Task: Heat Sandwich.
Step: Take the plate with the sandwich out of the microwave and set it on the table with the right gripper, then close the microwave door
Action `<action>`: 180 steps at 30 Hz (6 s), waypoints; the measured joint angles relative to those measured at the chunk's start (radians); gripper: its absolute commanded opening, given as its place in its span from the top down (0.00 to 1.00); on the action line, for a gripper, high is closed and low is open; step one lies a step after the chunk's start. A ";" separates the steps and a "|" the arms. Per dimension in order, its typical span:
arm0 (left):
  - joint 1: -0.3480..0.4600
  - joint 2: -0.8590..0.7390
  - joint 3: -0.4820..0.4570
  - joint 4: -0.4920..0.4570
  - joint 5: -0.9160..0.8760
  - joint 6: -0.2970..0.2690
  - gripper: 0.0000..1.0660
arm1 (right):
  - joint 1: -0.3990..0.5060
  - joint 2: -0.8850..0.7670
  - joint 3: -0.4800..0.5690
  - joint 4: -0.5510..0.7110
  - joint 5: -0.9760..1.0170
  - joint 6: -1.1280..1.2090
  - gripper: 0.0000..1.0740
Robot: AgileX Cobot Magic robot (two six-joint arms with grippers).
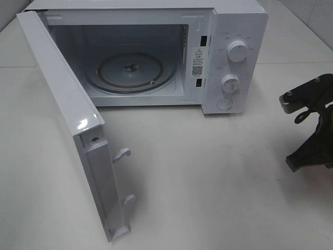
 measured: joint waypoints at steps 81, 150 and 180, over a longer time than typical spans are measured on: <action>0.000 0.000 0.000 0.000 0.000 0.000 0.05 | -0.051 -0.112 -0.024 0.103 -0.065 -0.076 0.20; 0.000 0.000 0.000 0.000 0.000 0.000 0.05 | -0.220 -1.425 0.151 0.450 0.381 -0.434 0.29; 0.000 0.000 0.000 0.000 0.000 0.000 0.05 | -0.291 -1.506 0.156 0.469 0.377 -0.451 0.29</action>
